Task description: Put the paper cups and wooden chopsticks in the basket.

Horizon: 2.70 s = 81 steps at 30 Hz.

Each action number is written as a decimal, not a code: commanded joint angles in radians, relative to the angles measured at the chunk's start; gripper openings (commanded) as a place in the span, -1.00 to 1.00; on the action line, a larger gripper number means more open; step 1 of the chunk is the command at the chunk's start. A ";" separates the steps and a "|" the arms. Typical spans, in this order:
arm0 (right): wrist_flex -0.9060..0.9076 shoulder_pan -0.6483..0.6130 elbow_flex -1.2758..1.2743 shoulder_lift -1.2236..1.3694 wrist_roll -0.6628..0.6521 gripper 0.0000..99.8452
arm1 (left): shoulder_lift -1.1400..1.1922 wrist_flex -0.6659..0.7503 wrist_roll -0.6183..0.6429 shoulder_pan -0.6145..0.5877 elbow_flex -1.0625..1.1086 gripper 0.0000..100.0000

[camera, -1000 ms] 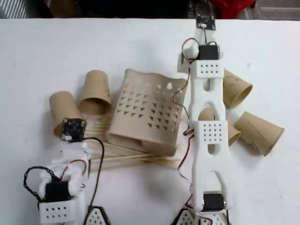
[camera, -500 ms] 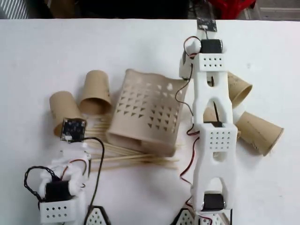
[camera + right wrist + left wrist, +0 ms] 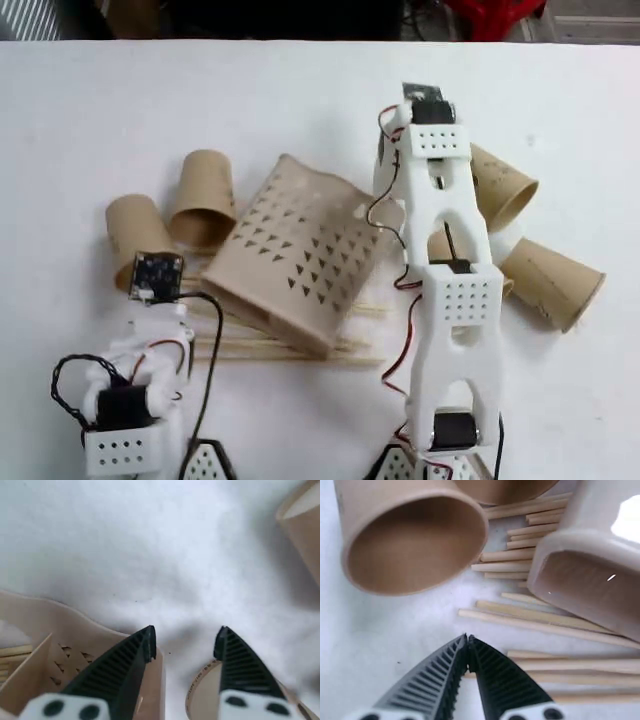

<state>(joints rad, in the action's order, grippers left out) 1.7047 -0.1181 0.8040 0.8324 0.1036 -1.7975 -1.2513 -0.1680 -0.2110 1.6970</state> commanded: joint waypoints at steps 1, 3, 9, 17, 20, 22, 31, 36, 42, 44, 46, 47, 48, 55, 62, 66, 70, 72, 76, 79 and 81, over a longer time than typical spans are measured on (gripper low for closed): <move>0.015 -0.013 0.003 -0.064 -0.011 -0.93 | -0.008 -0.003 -0.009 0.005 -0.002 -0.95; 0.015 -0.016 0.002 -0.068 -0.011 -0.96 | -0.008 -0.003 -0.009 0.005 -0.002 -0.95; 0.016 -0.013 -0.002 -0.070 -0.002 -0.79 | -0.008 -0.003 -0.009 0.005 -0.002 -0.95; 0.013 0.027 -0.006 -0.278 -0.195 -0.65 | -0.008 -0.003 -0.009 0.005 -0.002 -0.95; 0.013 0.027 -0.006 -0.357 -0.292 -0.64 | -0.008 -0.003 -0.009 0.005 -0.002 -0.95; 0.013 0.025 -0.006 -0.392 -0.336 -0.64 | -0.008 -0.003 -0.009 0.005 -0.002 -0.95; 0.004 -0.013 -0.141 -0.476 -0.701 -0.64 | -0.008 -0.003 -0.009 0.005 -0.002 -0.95; -0.067 -0.094 -0.295 -0.647 -0.718 -0.64 | -0.008 -0.003 -0.009 0.005 -0.002 -0.95; -0.288 -0.131 -0.704 -0.891 -0.764 -0.64 | -0.008 -0.003 -0.009 0.005 -0.002 -0.95; -0.415 -0.130 -0.862 -0.960 -0.786 -0.64 | -0.008 -0.003 -0.009 0.005 -0.002 -0.95; -0.518 -0.130 -0.994 -1.012 -0.816 -0.64 | -0.008 -0.003 -0.009 0.005 -0.002 -0.95; -0.558 -0.130 -1.037 -1.029 -0.819 -0.64 | -0.008 -0.003 -0.009 0.005 -0.002 -0.95; -0.585 -0.130 -1.063 -1.033 -0.815 -0.64 | -0.008 -0.003 -0.009 0.005 -0.002 -0.95; -0.621 -0.124 -1.033 -0.915 -0.789 -0.33 | -0.008 -0.003 -0.009 0.005 -0.002 -0.95; -0.621 -0.120 -0.933 -0.725 -0.783 -0.34 | -0.008 -0.003 -0.009 0.005 -0.002 -0.95; -0.621 -0.116 -0.891 -0.651 -0.779 -0.46 | -0.008 -0.003 -0.008 0.005 -0.002 -0.95; -0.621 -0.071 -0.821 -0.590 -0.723 -0.65 | -0.008 -0.003 -0.008 0.005 -0.002 -0.95; -0.621 -0.041 -0.769 -0.562 -0.700 -0.78 | -0.008 -0.003 -0.008 0.005 -0.002 -0.95; -0.613 0.022 -0.664 -0.513 -0.690 -0.97 | -0.008 -0.003 -0.008 0.005 -0.002 -0.95; -0.599 0.073 -0.600 -0.486 -0.634 -0.94 | -0.008 -0.003 -0.008 0.005 -0.002 -0.95; -0.593 0.102 -0.552 -0.472 -0.589 -0.92 | -0.008 -0.003 -0.008 0.005 -0.002 -0.95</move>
<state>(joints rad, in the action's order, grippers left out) 1.0986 -0.0736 0.1826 0.3552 -0.5424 -1.7975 -1.2513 -0.1680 -0.2110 1.6970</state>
